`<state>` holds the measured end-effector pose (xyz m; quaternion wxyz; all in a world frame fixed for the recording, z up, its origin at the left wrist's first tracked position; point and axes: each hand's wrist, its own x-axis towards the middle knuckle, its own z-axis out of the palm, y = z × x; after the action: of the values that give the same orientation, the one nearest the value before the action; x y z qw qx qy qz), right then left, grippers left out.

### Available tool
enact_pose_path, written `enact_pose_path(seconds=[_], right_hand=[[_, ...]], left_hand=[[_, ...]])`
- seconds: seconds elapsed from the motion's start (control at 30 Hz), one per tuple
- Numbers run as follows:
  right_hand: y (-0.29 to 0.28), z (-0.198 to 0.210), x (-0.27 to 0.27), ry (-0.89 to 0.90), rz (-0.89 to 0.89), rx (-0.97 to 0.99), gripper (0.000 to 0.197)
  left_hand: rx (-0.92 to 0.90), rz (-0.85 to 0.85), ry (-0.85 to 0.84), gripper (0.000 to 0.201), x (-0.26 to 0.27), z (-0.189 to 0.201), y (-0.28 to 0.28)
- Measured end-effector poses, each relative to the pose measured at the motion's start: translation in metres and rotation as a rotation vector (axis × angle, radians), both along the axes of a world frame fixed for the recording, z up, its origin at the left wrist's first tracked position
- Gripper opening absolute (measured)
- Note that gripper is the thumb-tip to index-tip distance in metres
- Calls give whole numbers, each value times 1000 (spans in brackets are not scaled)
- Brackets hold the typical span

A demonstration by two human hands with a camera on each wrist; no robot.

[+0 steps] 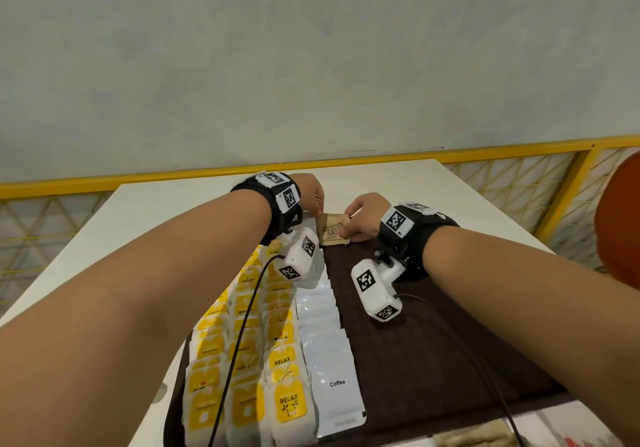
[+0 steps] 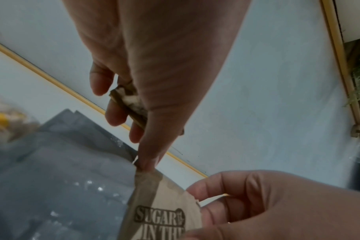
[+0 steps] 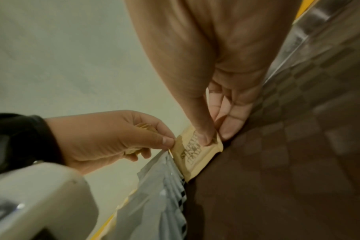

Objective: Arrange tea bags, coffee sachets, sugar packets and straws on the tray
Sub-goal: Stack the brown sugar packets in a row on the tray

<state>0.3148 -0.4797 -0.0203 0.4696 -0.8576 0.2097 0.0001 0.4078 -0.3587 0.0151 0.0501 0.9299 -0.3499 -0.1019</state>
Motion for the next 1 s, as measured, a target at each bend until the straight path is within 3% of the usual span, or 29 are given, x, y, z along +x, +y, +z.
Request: enact_pose_path(seconds=[0.7, 0.87, 0.93, 1.0], right_hand=[[-2, -8, -3, -44, -13, 112, 36], [-5, -3, -10, -50, 10, -2, 39], [-6, 6, -13, -132, -20, -25, 33], [-4, 20, -17, -324, -27, 39, 24]], left_hand=[[-59, 44, 29, 19, -5, -2, -7], [-319, 118, 107, 29, -13, 12, 4], [-580, 165, 322, 31, -25, 19, 10], [-824, 164, 594, 29, -41, 28, 20]])
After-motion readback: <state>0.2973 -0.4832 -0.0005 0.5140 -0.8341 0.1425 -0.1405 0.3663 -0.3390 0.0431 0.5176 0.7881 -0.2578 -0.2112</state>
